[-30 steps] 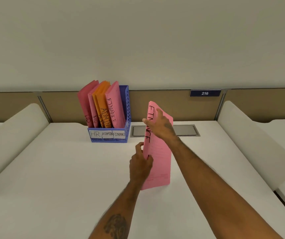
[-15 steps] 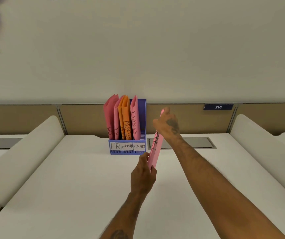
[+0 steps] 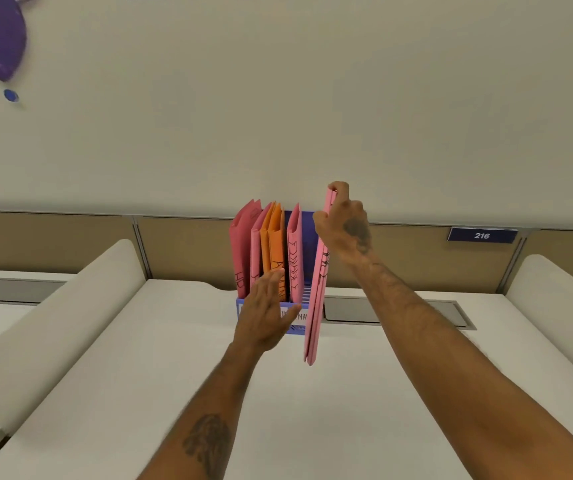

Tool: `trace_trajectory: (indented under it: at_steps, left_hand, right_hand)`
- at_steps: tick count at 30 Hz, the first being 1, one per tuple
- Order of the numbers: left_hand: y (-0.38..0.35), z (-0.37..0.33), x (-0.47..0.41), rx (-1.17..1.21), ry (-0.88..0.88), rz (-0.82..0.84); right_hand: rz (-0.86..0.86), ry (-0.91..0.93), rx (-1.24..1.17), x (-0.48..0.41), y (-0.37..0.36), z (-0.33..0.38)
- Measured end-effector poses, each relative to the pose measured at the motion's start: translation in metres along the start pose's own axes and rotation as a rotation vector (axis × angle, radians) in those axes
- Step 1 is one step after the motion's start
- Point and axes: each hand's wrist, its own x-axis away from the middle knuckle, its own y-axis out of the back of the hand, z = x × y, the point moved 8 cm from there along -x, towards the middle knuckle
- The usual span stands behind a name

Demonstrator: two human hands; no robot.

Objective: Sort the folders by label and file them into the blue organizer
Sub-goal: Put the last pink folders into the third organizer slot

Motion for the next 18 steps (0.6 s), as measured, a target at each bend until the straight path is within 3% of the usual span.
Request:
trace_trajectory:
  at_steps: [6, 18]
  left_hand:
    - [0.005, 0.041, -0.074, -0.195, 0.076, 0.120]
    - [-0.027, 0.075, -0.168, -0.343, -0.064, 0.233]
  right_hand:
    - [-0.034, 0.049, 0.007, -0.029, -0.021, 0.006]
    - [-0.143, 0.085, 0.039, -0.073, -0.073, -0.016]
